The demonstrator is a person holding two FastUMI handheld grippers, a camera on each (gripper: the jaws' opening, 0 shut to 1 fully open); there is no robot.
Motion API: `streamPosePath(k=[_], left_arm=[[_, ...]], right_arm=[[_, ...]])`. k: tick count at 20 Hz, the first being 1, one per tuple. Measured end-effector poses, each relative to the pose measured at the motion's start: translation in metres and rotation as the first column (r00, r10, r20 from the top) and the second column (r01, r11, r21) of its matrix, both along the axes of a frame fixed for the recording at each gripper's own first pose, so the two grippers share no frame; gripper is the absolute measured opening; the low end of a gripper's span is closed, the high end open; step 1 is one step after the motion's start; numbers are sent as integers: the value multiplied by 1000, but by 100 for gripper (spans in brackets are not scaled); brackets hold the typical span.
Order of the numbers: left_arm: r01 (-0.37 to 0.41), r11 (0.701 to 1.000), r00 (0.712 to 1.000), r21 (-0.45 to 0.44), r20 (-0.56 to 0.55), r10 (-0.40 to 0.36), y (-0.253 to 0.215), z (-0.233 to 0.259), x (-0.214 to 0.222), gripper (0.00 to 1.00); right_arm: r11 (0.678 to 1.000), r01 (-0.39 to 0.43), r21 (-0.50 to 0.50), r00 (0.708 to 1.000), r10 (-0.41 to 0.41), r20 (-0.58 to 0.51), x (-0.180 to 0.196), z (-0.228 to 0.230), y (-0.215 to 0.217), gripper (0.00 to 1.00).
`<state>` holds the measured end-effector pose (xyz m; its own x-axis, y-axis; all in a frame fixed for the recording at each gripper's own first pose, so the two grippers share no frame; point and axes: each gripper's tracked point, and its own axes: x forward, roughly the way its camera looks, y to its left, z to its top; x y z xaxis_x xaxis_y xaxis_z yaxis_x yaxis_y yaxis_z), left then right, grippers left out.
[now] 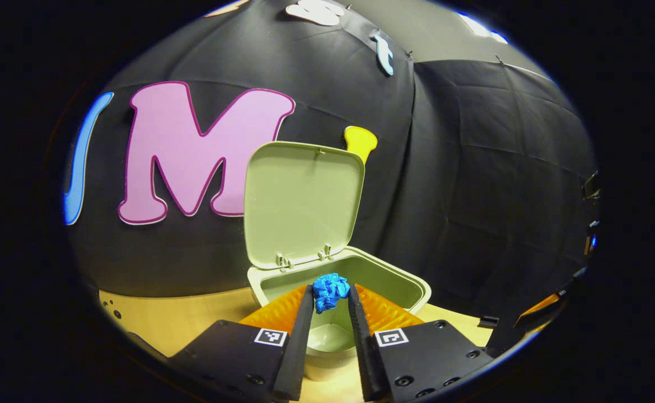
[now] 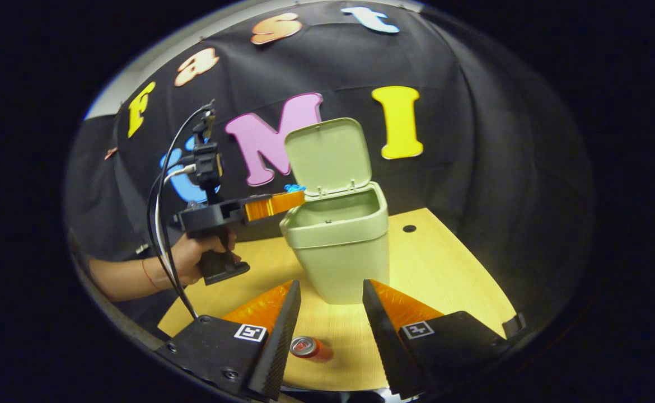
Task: Press the lid of the desktop garbage bin to open it, pick up the crumpled paper on the desktop and throw it into the bin, then pick up the pop can on the desktop and drop it into the bin, and finally close the garbage bin lid.
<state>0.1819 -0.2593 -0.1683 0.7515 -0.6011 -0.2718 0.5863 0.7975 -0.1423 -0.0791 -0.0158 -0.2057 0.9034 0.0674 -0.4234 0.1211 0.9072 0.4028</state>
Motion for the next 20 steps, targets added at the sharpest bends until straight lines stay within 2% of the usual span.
streamPosePath(k=[3, 4, 5, 10, 11, 12, 14, 16, 20], left_arm=[[7, 1000, 1000, 22, -3, -7, -6, -7, 5, 43], [9, 999, 1000, 31, -4, -8, -8, -8, 6, 40], [11, 999, 1000, 39, -7, -11, -10, -11, 6, 45], [-11, 998, 1000, 68, 2, 10, -11, -16, 9, 51], [-16, 997, 1000, 77, 11, 15, -10, -16, 10, 59], [-20, 996, 1000, 87, 19, 18, -9, -16, 9, 77], [-32, 994, 999, 103, 34, 29, -7, -14, 10, 88], [-50, 993, 998, 104, 39, 46, -3, -12, 8, 93], [-112, 989, 993, 96, 50, 108, 16, -4, 0, 94]], right_arm=[[998, 52, -27, 999, -52, -5, -9, -3, -25, 72], [998, 61, -30, 998, -61, -6, -12, -2, -29, 72], [997, 68, -31, 998, -69, -2, -12, -1, -34, 72], [997, 70, -42, 998, -69, 7, -15, -1, -38, 72], [997, 64, -45, 998, -64, 6, -15, -2, -37, 72], [997, 57, -49, 998, -57, 5, -14, -3, -36, 73], [998, 38, -53, 999, -38, 5, -13, -5, -31, 76], [998, 17, -57, 1000, -16, 10, -12, -4, -26, 77], [997, -44, -61, 999, 44, 14, -7, -5, -14, 83]])
